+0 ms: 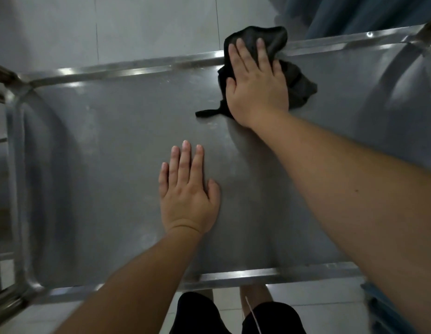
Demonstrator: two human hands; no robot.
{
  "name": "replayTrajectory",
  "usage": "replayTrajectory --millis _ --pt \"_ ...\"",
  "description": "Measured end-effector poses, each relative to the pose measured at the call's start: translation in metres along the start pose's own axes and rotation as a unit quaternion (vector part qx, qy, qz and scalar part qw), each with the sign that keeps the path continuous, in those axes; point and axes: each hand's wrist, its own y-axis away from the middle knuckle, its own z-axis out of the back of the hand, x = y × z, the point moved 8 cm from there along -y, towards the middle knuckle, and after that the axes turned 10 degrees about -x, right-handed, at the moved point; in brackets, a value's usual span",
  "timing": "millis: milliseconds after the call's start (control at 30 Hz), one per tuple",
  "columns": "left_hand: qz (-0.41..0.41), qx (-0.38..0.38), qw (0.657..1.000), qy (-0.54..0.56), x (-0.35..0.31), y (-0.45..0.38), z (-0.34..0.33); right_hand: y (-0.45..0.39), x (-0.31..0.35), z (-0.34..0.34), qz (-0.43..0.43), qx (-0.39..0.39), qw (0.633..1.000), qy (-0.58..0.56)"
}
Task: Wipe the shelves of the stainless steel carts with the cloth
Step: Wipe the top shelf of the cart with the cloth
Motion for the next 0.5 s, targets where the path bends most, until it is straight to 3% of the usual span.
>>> replayTrajectory --millis 167,300,500 --pt "-0.006 -0.001 1.000 0.013 -0.002 0.002 0.001 0.068 0.000 -0.004 0.017 0.014 1.000 -0.005" --pt "-0.004 0.031 0.999 0.009 -0.002 0.000 0.003 0.193 0.005 -0.004 0.035 -0.005 0.999 -0.003" --pt "-0.002 0.089 0.996 0.032 -0.003 -0.002 0.009 0.355 0.025 -0.015 0.074 0.058 0.995 -0.023"
